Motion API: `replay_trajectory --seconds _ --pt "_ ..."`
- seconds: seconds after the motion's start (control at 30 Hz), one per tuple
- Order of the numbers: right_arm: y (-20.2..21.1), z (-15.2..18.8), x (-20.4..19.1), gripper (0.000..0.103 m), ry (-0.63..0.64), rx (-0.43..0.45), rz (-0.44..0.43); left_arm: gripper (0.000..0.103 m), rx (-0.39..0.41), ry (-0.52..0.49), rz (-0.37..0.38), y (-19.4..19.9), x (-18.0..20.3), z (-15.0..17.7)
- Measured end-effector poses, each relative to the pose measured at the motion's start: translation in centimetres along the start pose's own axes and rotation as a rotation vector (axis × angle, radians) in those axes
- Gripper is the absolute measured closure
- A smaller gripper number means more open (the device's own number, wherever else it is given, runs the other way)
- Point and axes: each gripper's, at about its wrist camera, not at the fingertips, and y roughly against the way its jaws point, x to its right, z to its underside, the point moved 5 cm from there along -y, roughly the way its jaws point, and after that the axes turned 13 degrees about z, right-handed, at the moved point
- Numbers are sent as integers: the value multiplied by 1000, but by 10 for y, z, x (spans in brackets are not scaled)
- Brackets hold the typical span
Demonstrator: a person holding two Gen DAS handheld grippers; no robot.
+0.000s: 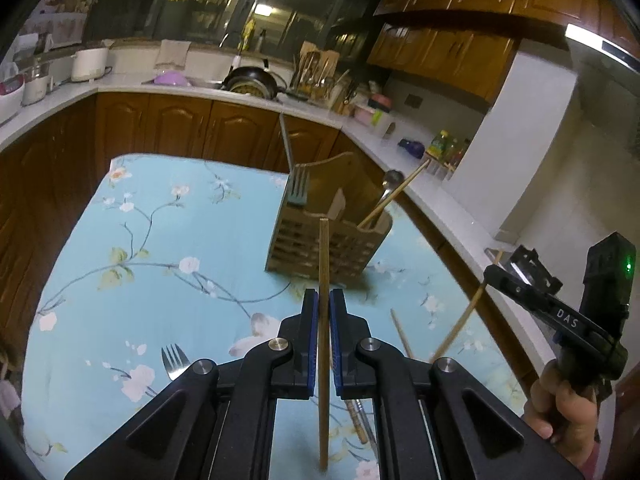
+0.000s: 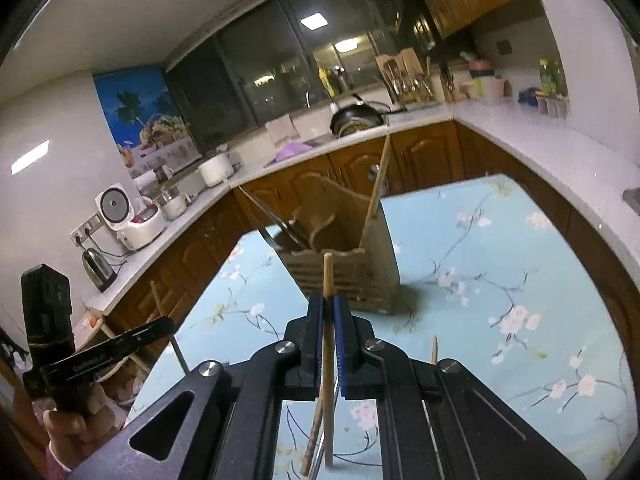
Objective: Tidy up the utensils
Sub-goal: 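Lift both wooden chopsticks and lower them into the wooden holder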
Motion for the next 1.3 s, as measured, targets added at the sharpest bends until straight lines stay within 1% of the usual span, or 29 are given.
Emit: replay_trajectory --seconds 0.17,0.43,0.63,0.8,0.9,1.07,1.2,1.3 --pt "12 -10 0 98 -3 42 0 99 20 -10 6 4 3 -2" --pt "14 -21 -2 98 2 71 13 99 44 -20 1 3 6 -11" --pt "12 -32 -1 98 -1 97 25 99 76 -38 1 -1 6 -27" --pt "9 -48 0 98 -10 126 27 99 131 -61 -4 -3 7 -50" --pt "9 -61 1 98 -21 159 34 99 163 -74 -2 -7 6 -66" --pt "7 -95 3 98 -46 223 37 99 231 -103 1 -17 9 -102" --pt "6 -124 -1 98 -42 277 45 99 269 -136 -14 -30 6 -120" --pt "1 -145 -2 98 -42 315 59 99 286 -150 -38 -49 0 -131"
